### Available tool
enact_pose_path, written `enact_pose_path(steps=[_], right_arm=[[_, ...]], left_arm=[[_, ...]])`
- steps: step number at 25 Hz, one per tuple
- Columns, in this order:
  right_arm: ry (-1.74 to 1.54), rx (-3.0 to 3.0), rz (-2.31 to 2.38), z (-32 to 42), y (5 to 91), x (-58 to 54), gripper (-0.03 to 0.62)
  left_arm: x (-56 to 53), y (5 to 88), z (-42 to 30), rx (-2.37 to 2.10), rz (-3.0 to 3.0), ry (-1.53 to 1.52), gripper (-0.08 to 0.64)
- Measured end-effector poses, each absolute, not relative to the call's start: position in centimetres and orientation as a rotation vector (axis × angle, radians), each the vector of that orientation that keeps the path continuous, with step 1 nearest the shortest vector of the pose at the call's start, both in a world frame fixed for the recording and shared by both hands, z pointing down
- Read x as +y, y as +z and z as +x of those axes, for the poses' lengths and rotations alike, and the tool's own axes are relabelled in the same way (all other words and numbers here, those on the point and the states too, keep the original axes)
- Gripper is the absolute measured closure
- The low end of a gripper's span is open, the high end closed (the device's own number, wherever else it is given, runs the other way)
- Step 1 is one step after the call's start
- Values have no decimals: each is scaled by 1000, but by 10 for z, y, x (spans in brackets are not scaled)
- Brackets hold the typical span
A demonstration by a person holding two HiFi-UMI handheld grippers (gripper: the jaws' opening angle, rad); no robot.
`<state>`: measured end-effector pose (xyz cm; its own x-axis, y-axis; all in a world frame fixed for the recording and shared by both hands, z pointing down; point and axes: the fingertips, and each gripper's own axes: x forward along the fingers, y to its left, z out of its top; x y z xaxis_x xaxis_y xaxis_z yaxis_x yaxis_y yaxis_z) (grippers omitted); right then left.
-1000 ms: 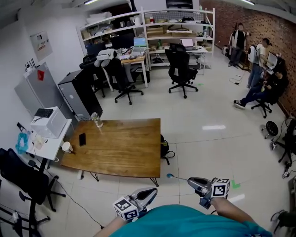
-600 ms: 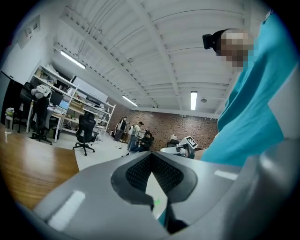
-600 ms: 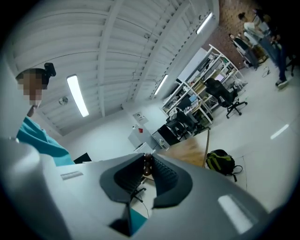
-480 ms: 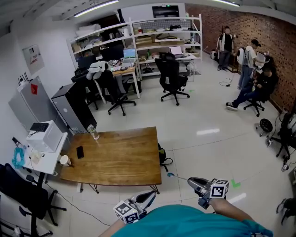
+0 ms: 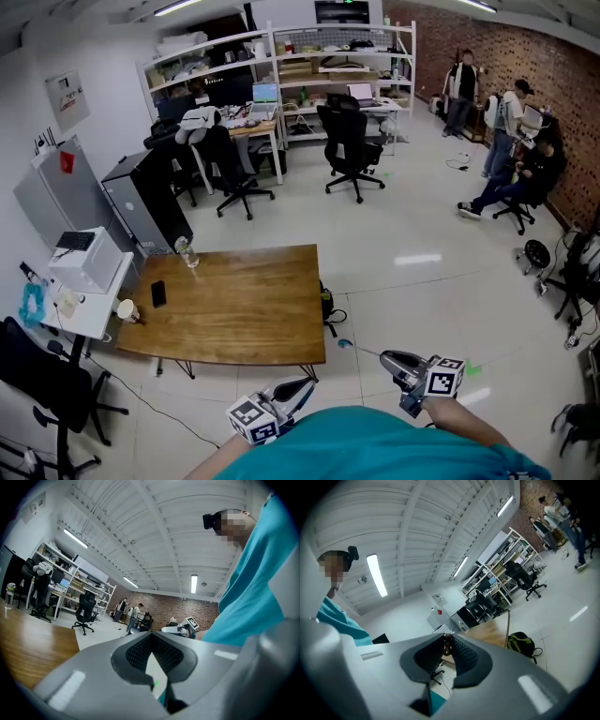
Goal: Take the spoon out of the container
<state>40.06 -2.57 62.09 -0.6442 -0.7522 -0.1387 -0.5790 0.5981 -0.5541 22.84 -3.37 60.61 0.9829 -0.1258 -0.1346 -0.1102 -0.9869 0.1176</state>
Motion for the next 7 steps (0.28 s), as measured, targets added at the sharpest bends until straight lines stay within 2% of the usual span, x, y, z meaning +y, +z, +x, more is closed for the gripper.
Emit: enact_pose_path(steps=[7], right_arm=[[-625,2513,-1071,412,612,-29,543]], left_arm=[[-33,595,236,-191,3015,-226,560]])
